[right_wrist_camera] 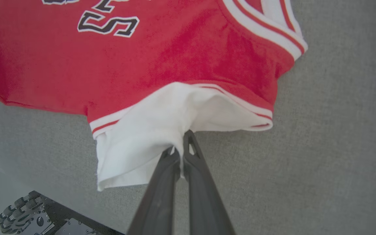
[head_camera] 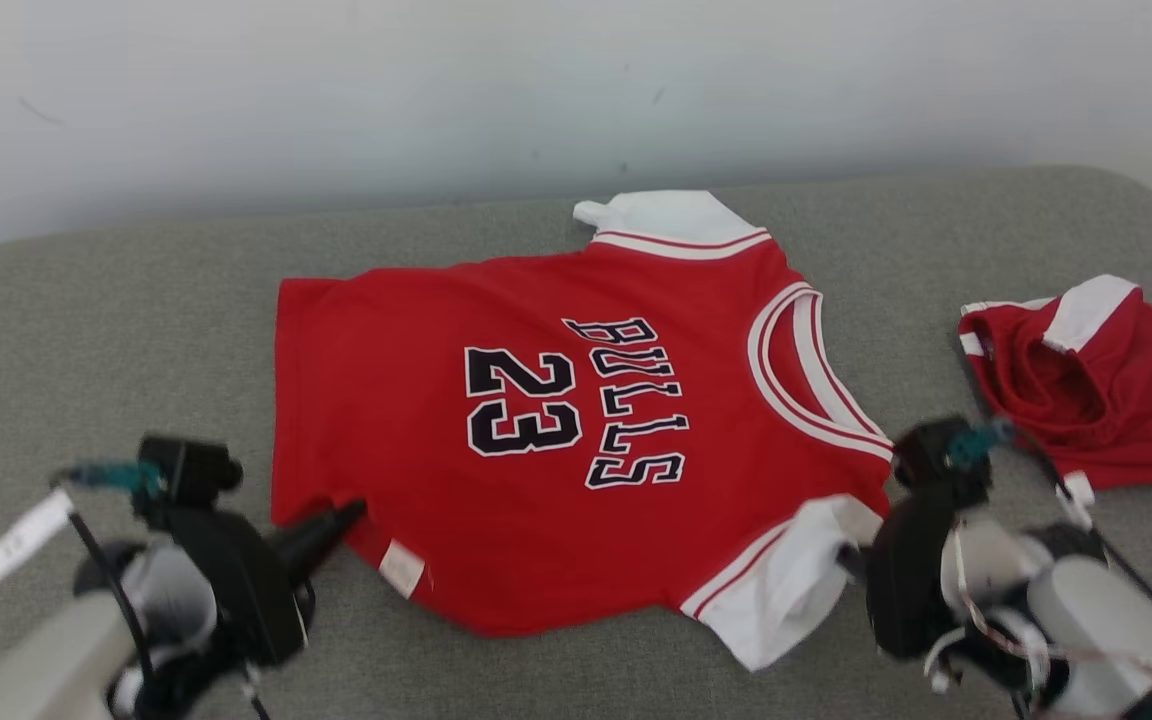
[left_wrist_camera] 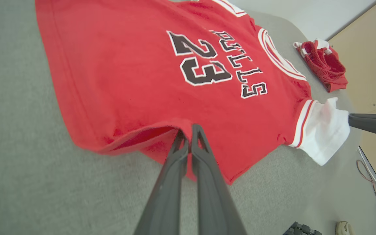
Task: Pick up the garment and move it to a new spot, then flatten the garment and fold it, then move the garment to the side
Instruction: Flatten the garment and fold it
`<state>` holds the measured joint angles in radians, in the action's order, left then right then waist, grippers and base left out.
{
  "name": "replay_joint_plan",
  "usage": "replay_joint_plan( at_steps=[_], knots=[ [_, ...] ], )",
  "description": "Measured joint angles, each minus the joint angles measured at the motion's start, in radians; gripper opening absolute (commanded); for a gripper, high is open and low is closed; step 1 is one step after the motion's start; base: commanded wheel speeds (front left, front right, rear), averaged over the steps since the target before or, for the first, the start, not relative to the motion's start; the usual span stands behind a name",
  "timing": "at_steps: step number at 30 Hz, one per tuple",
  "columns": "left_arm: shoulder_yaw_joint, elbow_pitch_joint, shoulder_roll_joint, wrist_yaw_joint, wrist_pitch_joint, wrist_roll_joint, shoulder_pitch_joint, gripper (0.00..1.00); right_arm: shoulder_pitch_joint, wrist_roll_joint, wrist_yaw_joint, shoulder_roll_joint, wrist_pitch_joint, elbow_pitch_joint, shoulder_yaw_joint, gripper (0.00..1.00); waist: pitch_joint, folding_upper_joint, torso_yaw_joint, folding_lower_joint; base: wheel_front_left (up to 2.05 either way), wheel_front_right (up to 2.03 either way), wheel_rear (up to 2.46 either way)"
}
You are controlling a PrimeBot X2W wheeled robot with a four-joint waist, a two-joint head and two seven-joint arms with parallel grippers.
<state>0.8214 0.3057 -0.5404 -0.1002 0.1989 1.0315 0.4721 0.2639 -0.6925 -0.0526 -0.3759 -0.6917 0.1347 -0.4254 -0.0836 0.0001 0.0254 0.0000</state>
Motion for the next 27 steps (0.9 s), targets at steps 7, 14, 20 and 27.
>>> replay_joint_plan(
  at_steps=[7,14,20,27],
  knots=[
    [-0.105,0.148,-0.003,-0.014,0.195,0.038,0.506,0.0,0.56,0.023,-0.053,0.087,-0.215,0.199,0.078,0.0,-0.092,0.0001,-0.028,0.0004,0.0,0.0,0.0],
    [-0.374,0.202,0.117,0.005,-0.046,0.034,0.928,0.0,0.943,0.212,-0.051,0.168,0.099,0.183,0.229,0.0,-0.179,0.0002,-0.036,0.0003,0.0,0.0,0.0],
    [-0.366,0.055,0.044,-0.015,-0.147,0.035,0.736,0.0,0.992,0.217,0.039,0.168,0.303,0.087,0.152,0.0,-0.267,0.0,-0.02,0.0,0.0,0.0,0.0],
    [-0.246,0.128,-0.04,-0.024,-0.183,-0.013,0.438,0.0,0.606,0.203,0.058,0.136,0.437,0.12,0.159,0.0,-0.359,0.0002,0.005,0.0002,0.0,0.0,0.0]
  ],
)
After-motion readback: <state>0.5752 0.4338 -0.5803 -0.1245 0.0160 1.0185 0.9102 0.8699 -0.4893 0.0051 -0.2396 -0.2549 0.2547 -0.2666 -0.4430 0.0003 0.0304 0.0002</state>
